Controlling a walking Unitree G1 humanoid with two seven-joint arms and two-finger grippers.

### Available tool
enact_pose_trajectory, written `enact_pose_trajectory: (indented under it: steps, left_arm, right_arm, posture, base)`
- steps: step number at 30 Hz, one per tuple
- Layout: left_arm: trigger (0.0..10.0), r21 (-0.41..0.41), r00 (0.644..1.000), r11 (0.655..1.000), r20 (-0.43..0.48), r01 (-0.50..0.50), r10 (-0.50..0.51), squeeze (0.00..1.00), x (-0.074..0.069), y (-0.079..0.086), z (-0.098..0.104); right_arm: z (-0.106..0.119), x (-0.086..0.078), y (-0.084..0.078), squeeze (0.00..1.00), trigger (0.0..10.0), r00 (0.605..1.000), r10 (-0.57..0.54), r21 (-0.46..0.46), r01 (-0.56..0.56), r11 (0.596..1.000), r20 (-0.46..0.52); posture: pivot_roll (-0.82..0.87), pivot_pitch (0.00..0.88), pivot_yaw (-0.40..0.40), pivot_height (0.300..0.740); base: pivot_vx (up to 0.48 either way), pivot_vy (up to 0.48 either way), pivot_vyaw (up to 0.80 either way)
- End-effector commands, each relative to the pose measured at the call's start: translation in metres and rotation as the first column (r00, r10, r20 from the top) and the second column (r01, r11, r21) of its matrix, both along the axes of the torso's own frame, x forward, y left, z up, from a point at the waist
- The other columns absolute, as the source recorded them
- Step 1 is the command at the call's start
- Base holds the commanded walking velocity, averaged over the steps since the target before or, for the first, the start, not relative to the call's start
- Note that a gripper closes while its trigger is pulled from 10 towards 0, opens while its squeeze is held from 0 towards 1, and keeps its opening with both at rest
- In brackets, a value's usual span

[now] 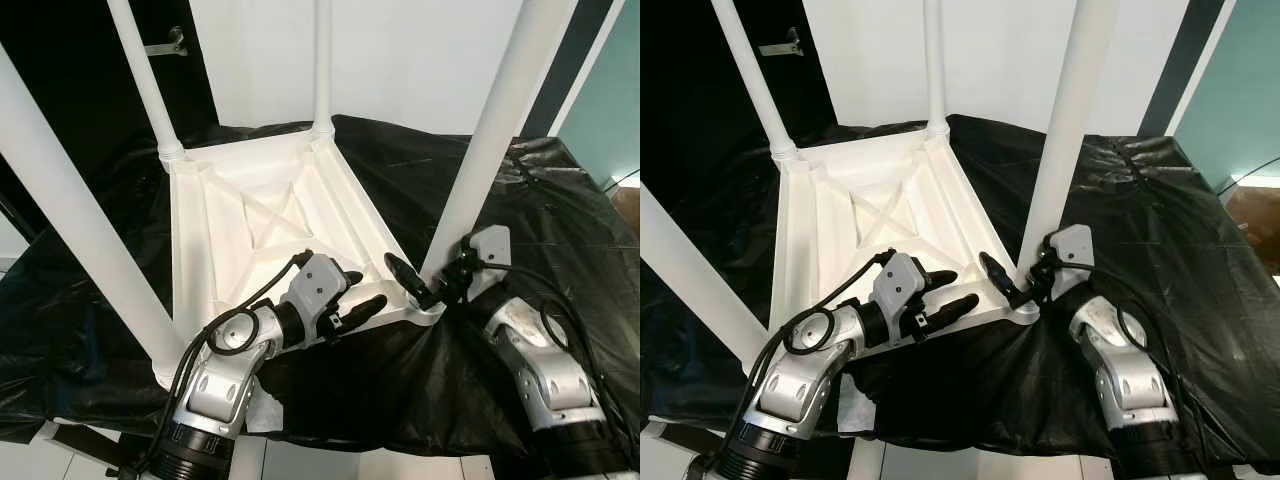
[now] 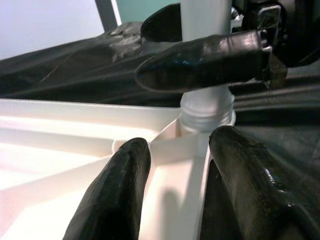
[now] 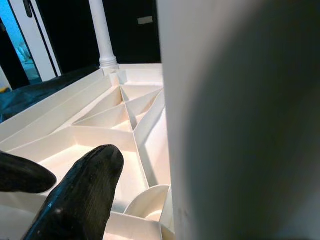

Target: Building children table

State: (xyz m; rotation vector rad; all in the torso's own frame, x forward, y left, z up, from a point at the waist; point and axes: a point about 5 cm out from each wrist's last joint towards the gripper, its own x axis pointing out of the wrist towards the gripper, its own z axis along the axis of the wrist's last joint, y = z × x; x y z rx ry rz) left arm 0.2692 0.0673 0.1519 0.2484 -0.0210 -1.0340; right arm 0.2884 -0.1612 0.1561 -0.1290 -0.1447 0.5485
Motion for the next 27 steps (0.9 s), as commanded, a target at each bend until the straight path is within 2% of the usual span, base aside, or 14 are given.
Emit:
enact_pose_trajectory:
  steps: [1, 7, 18, 27]
  left_arm:
    - [10.0, -0.011, 0.996, 0.996, 0.019, -0.093, 0.093, 0.00, 0.001, 0.006, 0.001]
    - [10.0, -0.007, 0.996, 0.996, 0.002, -0.089, 0.089, 0.00, -0.004, 0.007, -0.001]
    - [10.0, -0.004, 0.996, 0.996, 0.004, -0.084, 0.084, 0.00, -0.001, 0.005, 0.000]
    - [10.0, -0.004, 0.996, 0.996, -0.004, -0.086, 0.085, 0.00, -0.004, 0.005, 0.000]
  right_arm:
    - [-0.004, 0.000, 0.002, 0.00, 10.0, 1.000, 0.020, -0.005, -0.020, 1.000, -0.014]
    - [-0.005, -0.003, -0.001, 0.00, 10.0, 0.999, 0.033, 0.005, -0.033, 0.999, -0.013]
    - [-0.003, -0.003, -0.007, 0.00, 10.0, 0.999, 0.052, 0.006, -0.052, 0.999, -0.009]
    - [-0.005, -0.006, -0.010, 0.00, 10.0, 0.998, 0.064, -0.003, -0.064, 0.998, -0.021]
  posture:
    - [0.03, 0.000, 0.004, 0.740]
    - [0.02, 0.014, 0.011, 0.740]
    - [0.02, 0.019, 0.012, 0.740]
    - [0.02, 0.026, 0.009, 0.740]
  base:
    - [0.000, 0.000, 0.00]
    - [0.000, 0.000, 0.00]
    - [0.000, 0.000, 0.00]
    - [0.000, 0.000, 0.00]
